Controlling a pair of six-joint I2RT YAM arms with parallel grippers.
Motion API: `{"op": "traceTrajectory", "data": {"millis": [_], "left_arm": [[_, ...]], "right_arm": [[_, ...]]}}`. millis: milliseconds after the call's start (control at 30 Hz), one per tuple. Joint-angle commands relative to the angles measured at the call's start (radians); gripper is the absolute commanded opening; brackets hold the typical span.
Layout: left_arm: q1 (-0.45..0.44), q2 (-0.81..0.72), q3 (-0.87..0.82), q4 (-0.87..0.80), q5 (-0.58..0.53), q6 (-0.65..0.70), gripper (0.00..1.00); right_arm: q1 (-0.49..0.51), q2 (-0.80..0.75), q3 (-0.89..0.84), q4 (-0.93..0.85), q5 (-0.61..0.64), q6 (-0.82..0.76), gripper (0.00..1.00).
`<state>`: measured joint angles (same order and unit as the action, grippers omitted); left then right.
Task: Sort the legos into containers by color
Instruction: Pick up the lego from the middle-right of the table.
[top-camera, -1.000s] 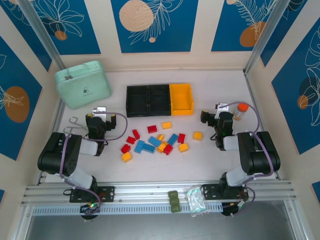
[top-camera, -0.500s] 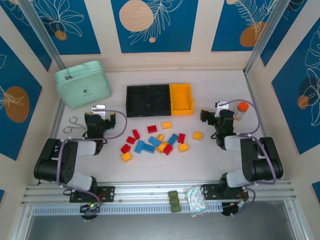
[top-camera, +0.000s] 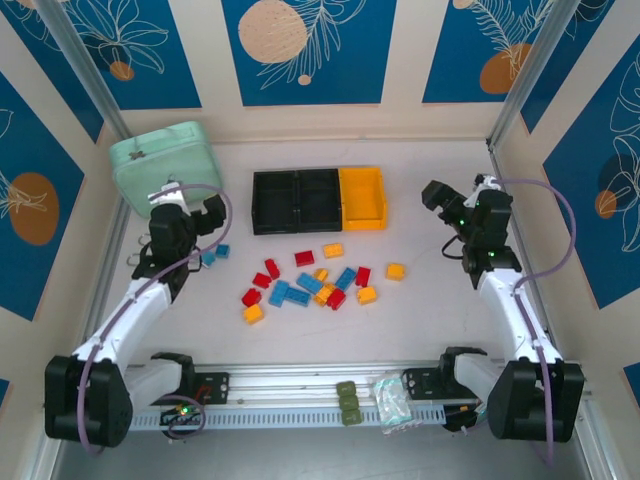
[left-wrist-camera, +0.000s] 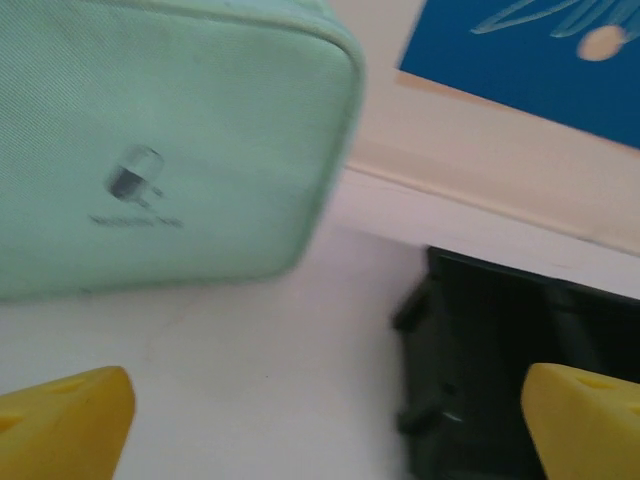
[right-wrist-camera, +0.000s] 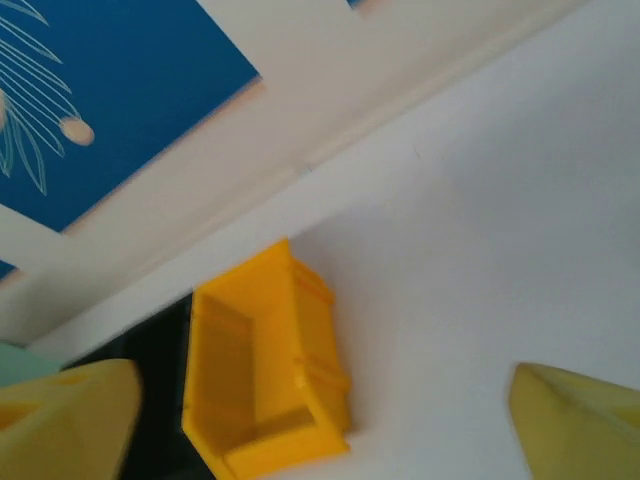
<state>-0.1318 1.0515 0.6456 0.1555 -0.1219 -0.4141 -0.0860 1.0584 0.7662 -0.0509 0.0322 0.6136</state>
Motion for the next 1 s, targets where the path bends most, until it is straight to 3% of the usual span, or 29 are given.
{"op": "traceTrajectory", "data": {"millis": [0, 133, 300, 500, 733, 967], "left_arm": [[0.005, 0.000, 0.059, -0.210, 0.275, -0.129, 0.88], [-0.025, 0.036, 0.128, -0.381, 0.462, -0.117, 0.76], [-0.115, 0.012, 0.125, -0.479, 0.564, -0.118, 0.74], [-0.319, -0.043, 0.051, -0.492, 0.498, -0.154, 0.75], [-0.434, -0.051, -0.056, -0.396, 0.430, -0.245, 0.75], [-0.465, -0.031, -0.047, -0.392, 0.403, -0.253, 0.75]], "right_arm": [[0.022, 0.063, 0.096, -0.367, -0.156, 0.063, 0.82], [0.109, 0.148, 0.191, -0.597, -0.057, -0.001, 0.74], [0.219, 0.285, 0.265, -0.756, 0.034, -0.030, 0.73], [0.325, 0.430, 0.291, -0.790, 0.128, -0.028, 0.75], [0.371, 0.576, 0.291, -0.760, 0.154, -0.016, 0.74], [0.407, 0.622, 0.330, -0.774, 0.172, -0.021, 0.33]]}}
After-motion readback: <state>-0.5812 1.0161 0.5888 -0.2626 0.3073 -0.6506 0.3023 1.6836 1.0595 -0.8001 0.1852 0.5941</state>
